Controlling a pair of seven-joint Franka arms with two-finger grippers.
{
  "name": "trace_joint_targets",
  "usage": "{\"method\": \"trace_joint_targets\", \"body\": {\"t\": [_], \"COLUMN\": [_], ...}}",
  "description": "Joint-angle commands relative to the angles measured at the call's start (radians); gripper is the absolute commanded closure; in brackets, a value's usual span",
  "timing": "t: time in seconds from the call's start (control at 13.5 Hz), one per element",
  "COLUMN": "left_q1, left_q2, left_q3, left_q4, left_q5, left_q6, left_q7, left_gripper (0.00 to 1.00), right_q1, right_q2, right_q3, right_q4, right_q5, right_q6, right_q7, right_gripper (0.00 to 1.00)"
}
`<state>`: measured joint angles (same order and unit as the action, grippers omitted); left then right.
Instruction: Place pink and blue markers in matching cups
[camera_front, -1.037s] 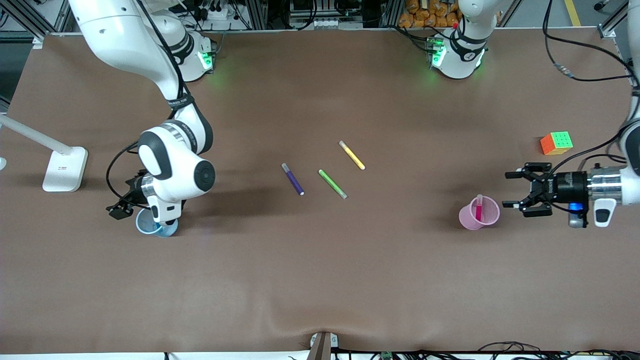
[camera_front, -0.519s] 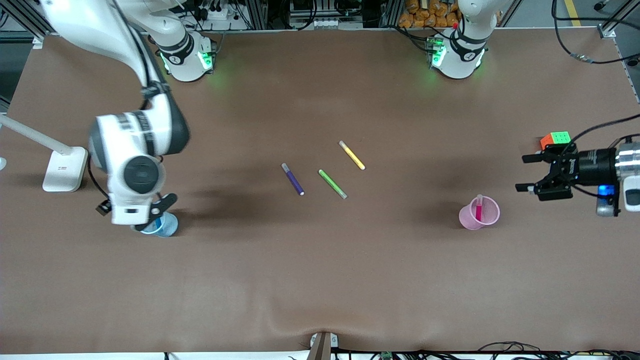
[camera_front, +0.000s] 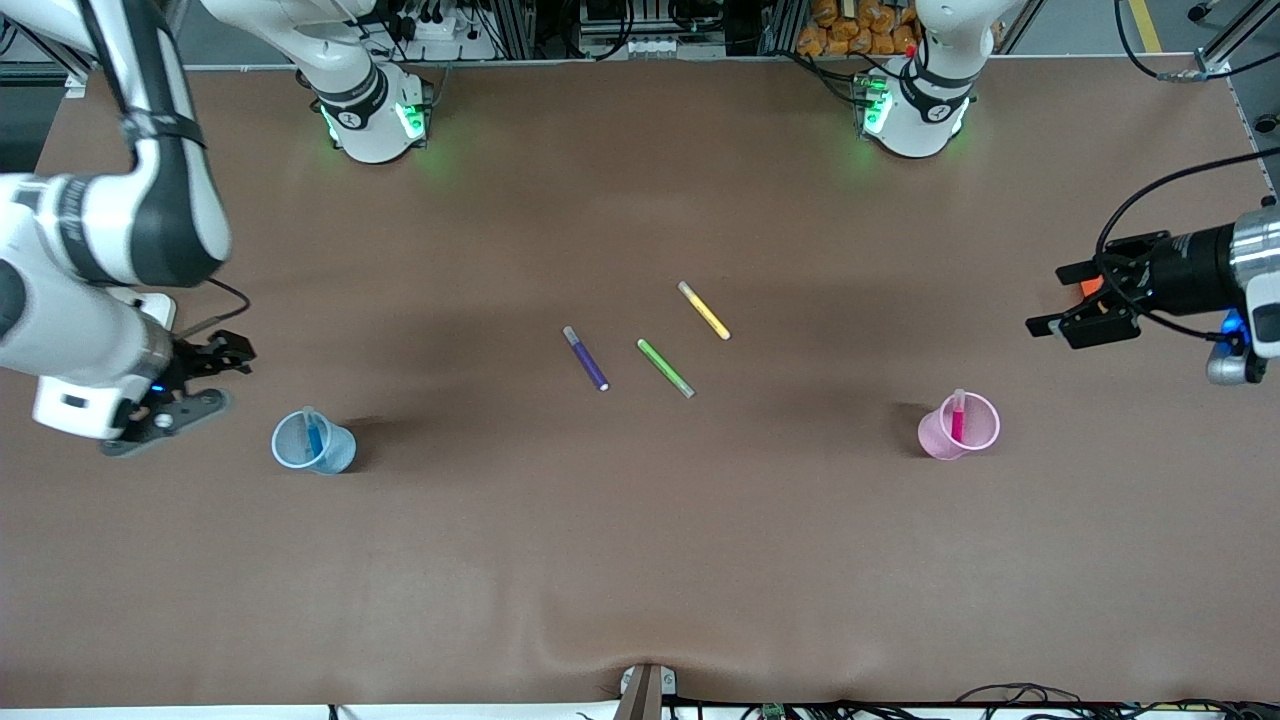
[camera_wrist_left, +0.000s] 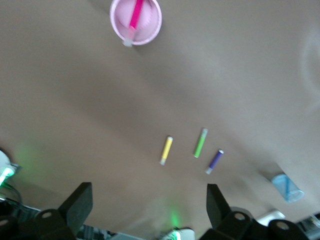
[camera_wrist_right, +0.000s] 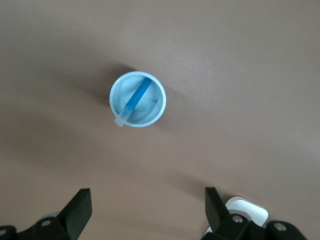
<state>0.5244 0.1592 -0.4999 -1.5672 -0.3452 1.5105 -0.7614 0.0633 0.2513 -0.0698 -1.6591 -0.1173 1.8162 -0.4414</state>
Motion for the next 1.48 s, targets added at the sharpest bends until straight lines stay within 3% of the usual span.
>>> {"method": "trace_joint_targets", "body": {"t": [0.0, 0.3, 0.44, 0.74, 1.04, 1.26, 1.41], "left_q1": [0.008, 0.009, -0.048, -0.314, -0.487, -0.508, -0.537], "left_q2": [-0.072, -0.113, -0.142, -0.178, -0.202, -0.251, -0.294], "left_q3": [-0.052, -0.120, -0.103, 0.195, 0.450, 0.483, 0.483], "left_q4": [-0.008, -0.002, -0.004, -0.007, -0.017, -0.077, -0.123], "left_q5": [0.142, 0.340, 0.461, 0.485, 0.398, 0.364, 0.361], "left_q6": [-0.021, -0.021, -0.016, -0.019, -0.016, -0.007, -0.007], "left_q7": [0.075, 0.222, 0.348, 0.392, 0.482, 0.534, 0.551], "left_gripper": [0.00, 0.00, 0.00, 0.00, 0.00, 0.00, 0.00], "right_q1": [-0.013, -0.017, -0.029, -0.065, -0.108, -0.108, -0.109], "right_q2": [-0.092, -0.155, -0.179, -0.221, -0.245, -0.247, -0.285], "right_q3": [0.016, 0.018, 0.016, 0.028, 0.076, 0.071, 0.073], "right_q4": [-0.025, -0.019, -0.008, -0.001, 0.047, 0.122, 0.117], "right_q5": [0.039, 0.060, 0.083, 0.181, 0.188, 0.179, 0.174], "right_q6": [-0.006, -0.031, -0.054, -0.110, -0.208, -0.325, -0.350], "right_q7": [0.137, 0.311, 0.335, 0.412, 0.426, 0.428, 0.426], "right_gripper": [0.00, 0.00, 0.00, 0.00, 0.00, 0.00, 0.00]}}
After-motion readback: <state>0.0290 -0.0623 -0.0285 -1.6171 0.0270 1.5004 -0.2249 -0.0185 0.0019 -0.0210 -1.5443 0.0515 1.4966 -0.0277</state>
